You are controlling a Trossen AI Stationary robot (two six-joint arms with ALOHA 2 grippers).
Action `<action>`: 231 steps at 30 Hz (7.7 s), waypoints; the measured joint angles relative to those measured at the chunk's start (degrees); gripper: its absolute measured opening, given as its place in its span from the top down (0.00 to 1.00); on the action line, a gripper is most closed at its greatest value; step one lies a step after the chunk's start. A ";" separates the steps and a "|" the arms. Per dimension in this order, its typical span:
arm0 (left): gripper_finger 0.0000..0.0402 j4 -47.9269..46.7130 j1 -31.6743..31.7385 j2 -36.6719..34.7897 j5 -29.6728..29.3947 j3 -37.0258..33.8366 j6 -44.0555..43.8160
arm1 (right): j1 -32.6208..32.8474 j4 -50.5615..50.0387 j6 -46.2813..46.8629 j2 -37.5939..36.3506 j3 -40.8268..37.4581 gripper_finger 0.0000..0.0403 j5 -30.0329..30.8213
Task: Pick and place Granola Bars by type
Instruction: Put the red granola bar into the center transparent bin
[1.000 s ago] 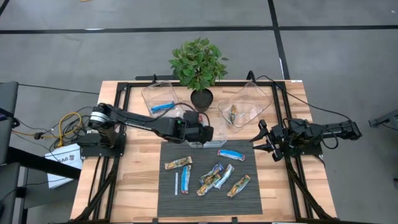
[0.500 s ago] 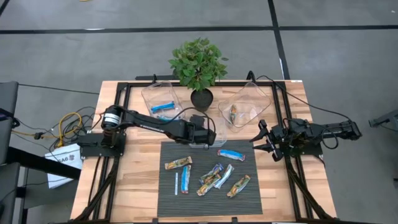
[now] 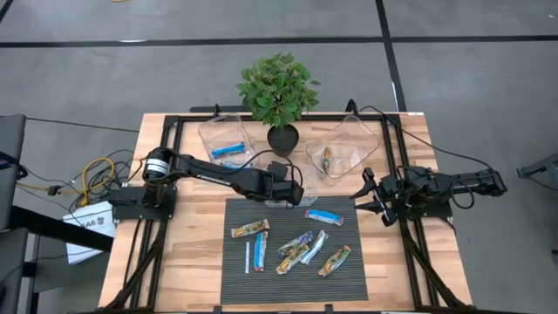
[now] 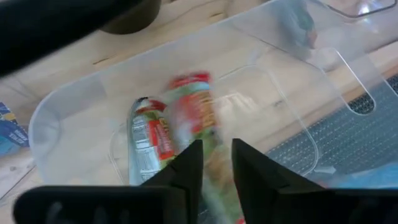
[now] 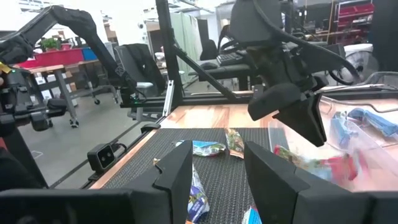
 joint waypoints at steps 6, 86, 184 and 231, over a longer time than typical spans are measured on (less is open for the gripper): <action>0.72 0.03 0.00 0.00 -0.22 0.00 -0.02 | 0.01 -0.02 -0.01 0.00 0.00 0.66 -0.01; 0.68 -15.91 -19.32 -4.50 27.84 0.02 -22.29 | -0.01 0.07 0.00 0.00 -0.04 0.66 0.04; 0.89 -6.51 -17.05 -4.98 11.13 -0.05 -17.18 | 0.00 0.20 -0.01 0.01 -0.04 0.65 -0.02; 0.89 -5.22 2.30 -14.84 1.18 0.02 1.66 | 0.01 0.20 0.00 0.00 -0.04 0.66 -0.02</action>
